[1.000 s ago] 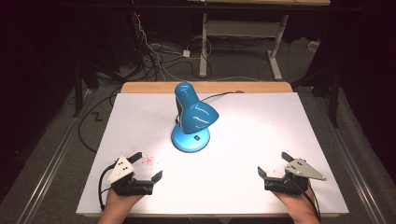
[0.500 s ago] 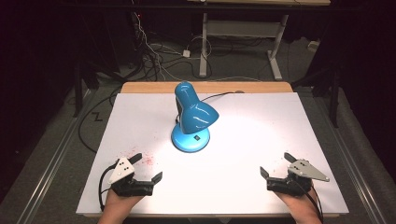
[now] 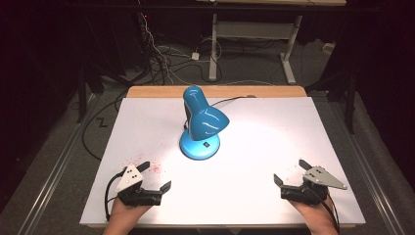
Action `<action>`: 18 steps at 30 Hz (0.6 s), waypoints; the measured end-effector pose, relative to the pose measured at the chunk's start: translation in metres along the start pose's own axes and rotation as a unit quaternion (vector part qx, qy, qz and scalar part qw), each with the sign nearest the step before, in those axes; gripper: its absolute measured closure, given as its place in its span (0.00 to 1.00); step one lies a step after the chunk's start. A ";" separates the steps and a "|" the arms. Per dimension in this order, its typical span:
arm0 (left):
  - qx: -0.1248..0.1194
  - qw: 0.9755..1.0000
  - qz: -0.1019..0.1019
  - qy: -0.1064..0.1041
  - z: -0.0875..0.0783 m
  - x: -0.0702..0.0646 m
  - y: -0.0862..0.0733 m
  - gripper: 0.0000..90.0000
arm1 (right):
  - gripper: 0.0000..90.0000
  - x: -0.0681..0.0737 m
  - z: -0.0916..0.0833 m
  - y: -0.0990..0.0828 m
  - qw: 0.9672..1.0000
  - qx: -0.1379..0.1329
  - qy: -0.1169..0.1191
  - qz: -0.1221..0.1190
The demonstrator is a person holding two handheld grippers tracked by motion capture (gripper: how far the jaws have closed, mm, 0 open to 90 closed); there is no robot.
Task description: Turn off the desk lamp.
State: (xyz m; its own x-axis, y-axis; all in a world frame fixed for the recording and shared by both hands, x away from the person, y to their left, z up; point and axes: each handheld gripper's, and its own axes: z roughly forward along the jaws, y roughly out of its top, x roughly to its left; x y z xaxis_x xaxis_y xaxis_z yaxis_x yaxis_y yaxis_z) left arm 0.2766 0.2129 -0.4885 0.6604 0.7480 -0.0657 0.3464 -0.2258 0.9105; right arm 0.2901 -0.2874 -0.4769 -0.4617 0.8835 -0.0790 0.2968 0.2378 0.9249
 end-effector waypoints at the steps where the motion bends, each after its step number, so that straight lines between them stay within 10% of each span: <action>1: -0.001 1.000 0.000 0.000 -0.001 0.000 0.000 0.00 | 0.00 0.000 0.001 0.000 1.000 0.002 -0.001 -0.001; 18: 0.000 1.000 -0.005 -0.002 0.002 0.000 -0.002 0.00 | 0.00 0.006 -0.007 0.001 1.000 -0.008 0.011 -0.022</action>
State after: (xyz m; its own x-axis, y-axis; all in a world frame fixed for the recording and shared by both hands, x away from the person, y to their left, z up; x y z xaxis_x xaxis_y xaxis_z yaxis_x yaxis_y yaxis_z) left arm 0.2779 0.2119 -0.4909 0.6594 0.7478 -0.0770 0.3531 -0.2177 0.9099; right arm 0.2823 -0.2848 -0.4742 -0.4916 0.8637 -0.1111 0.2624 0.2686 0.9268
